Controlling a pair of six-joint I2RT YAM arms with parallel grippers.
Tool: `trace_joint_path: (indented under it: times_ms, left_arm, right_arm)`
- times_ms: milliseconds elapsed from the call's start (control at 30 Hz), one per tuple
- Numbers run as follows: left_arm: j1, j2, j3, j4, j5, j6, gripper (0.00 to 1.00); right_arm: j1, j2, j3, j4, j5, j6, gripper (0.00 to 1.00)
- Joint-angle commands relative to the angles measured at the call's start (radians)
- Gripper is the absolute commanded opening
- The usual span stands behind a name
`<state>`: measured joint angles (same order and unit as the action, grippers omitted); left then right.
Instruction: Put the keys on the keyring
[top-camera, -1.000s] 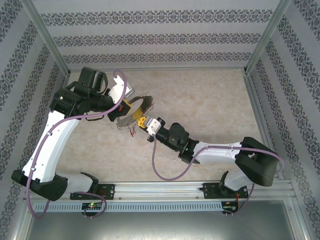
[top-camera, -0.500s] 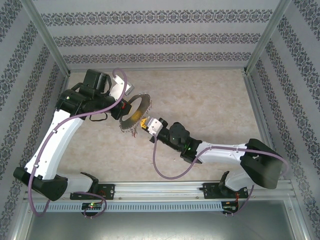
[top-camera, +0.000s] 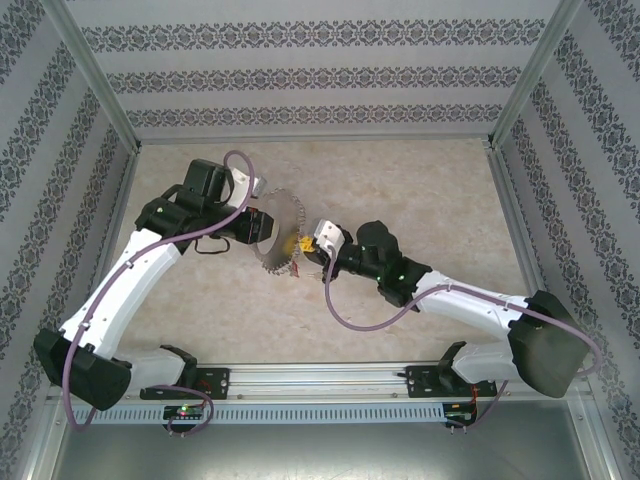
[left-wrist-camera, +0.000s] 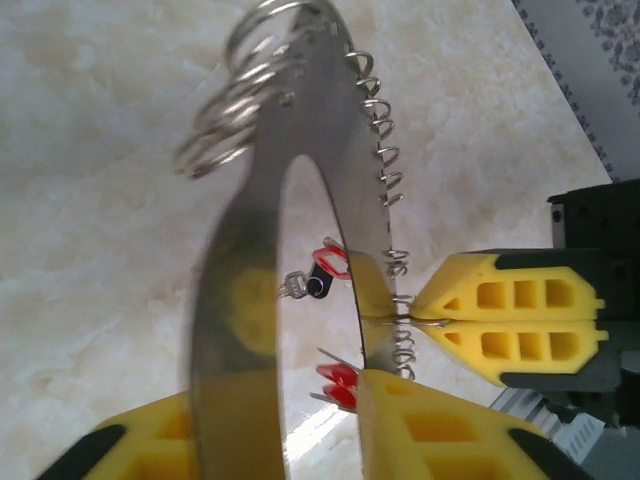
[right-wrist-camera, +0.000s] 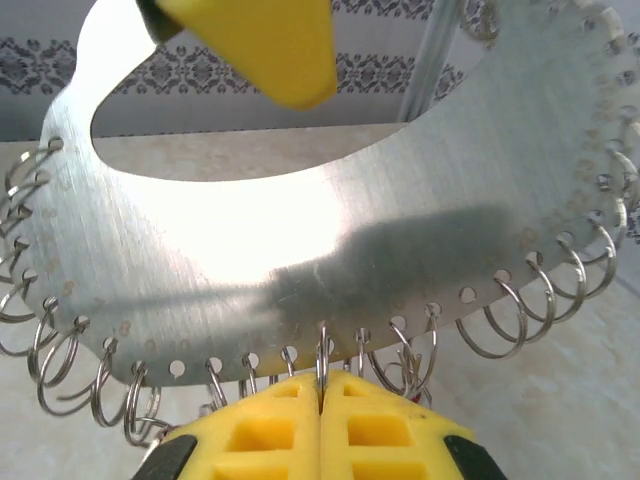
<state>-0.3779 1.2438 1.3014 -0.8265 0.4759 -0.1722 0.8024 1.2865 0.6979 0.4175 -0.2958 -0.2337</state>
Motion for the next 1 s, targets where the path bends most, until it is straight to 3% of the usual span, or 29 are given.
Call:
trace_joint_path:
  times_ms: [0,67,433,700,800,867,967]
  left_arm:
    - [0.005,-0.078,-0.052,0.073,-0.048,-0.08,0.36]
    - [0.006,-0.116,-0.094,0.087,-0.086,-0.099,0.46]
    - [0.025,-0.284,-0.227,0.09,-0.251,-0.125,0.74]
    - [0.025,-0.363,-0.249,0.063,-0.362,-0.112,0.74]
    - [0.025,-0.406,-0.266,0.098,-0.318,-0.068,0.69]
    - [0.026,-0.437,-0.275,0.127,-0.257,-0.026,0.63]
    - [0.026,-0.481,-0.297,0.183,-0.164,0.044,0.56]
  right_arm:
    - [-0.012,-0.032,0.077,-0.083,-0.122,0.004,0.0]
    - [-0.016,-0.027,0.11,-0.152,-0.124,-0.02,0.0]
    - [-0.043,0.037,0.307,-0.454,-0.241,-0.076,0.0]
    - [-0.048,0.152,0.504,-0.72,-0.309,-0.01,0.0]
    - [-0.063,0.2,0.576,-0.79,-0.389,0.121,0.0]
    - [-0.081,0.241,0.604,-0.797,-0.509,0.236,0.0]
    - [-0.077,0.313,0.692,-0.946,-0.536,0.256,0.0]
